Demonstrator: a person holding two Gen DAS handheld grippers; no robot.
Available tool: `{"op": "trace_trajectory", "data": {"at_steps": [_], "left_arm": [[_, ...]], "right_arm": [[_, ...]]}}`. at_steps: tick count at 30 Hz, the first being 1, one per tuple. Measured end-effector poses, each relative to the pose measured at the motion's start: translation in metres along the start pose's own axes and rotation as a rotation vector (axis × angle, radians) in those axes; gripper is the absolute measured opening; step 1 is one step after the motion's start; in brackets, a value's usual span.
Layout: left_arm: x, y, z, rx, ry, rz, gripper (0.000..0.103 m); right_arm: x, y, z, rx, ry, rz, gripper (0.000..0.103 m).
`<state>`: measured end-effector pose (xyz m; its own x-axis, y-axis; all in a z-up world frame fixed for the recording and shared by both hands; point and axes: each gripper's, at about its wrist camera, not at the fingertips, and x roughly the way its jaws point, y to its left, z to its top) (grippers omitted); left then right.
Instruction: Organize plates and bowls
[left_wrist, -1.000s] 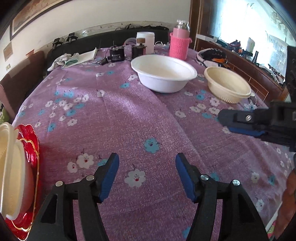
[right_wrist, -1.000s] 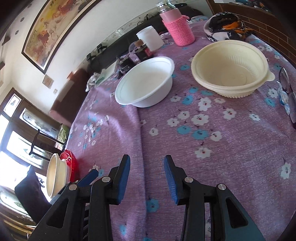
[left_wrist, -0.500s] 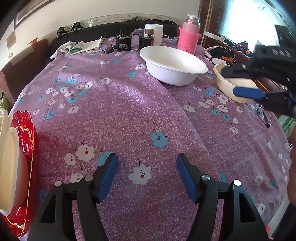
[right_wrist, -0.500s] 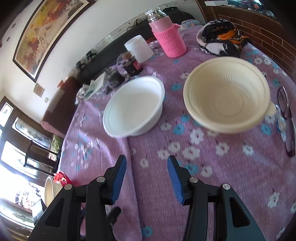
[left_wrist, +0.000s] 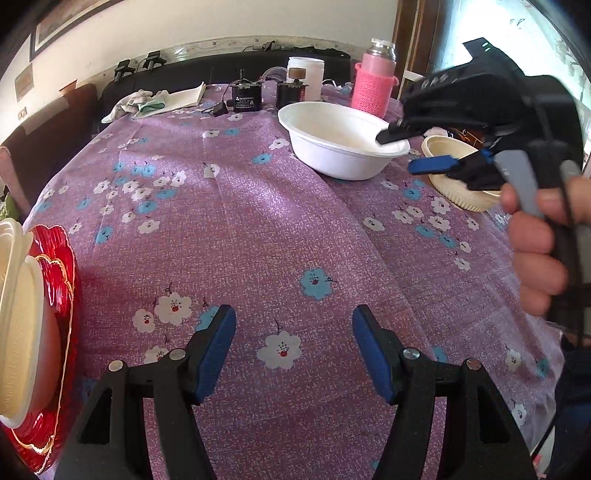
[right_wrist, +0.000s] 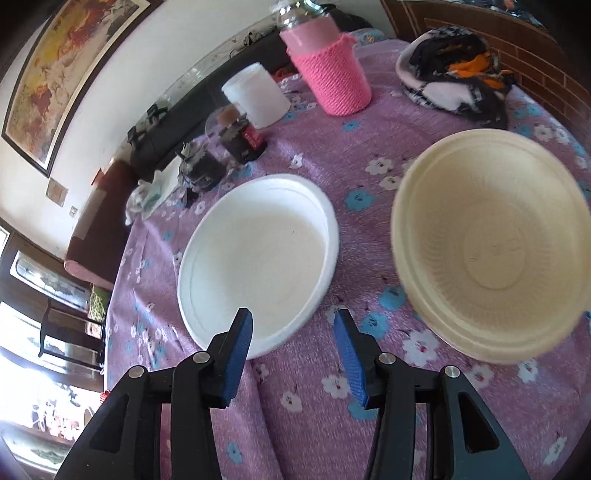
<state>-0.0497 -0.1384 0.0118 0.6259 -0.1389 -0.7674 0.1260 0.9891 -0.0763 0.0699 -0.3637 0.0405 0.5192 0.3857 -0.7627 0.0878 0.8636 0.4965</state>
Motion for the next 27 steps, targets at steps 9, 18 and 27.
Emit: {"op": "trace_trajectory", "data": {"at_steps": [9,18,27], "left_arm": [[-0.002,0.001,0.000,-0.002,-0.010,-0.003,0.065],[-0.002,-0.001,0.000,0.004,-0.015,-0.007,0.065],[-0.003,0.000,0.000,-0.001,-0.016,0.000,0.065]], "right_arm": [[-0.024,0.004,-0.016,-0.057,-0.037,0.041,0.007],[-0.113,-0.014,-0.068,-0.188,-0.037,0.091,0.010],[-0.203,0.037,-0.102,-0.476,-0.424,0.158,0.102]]}}
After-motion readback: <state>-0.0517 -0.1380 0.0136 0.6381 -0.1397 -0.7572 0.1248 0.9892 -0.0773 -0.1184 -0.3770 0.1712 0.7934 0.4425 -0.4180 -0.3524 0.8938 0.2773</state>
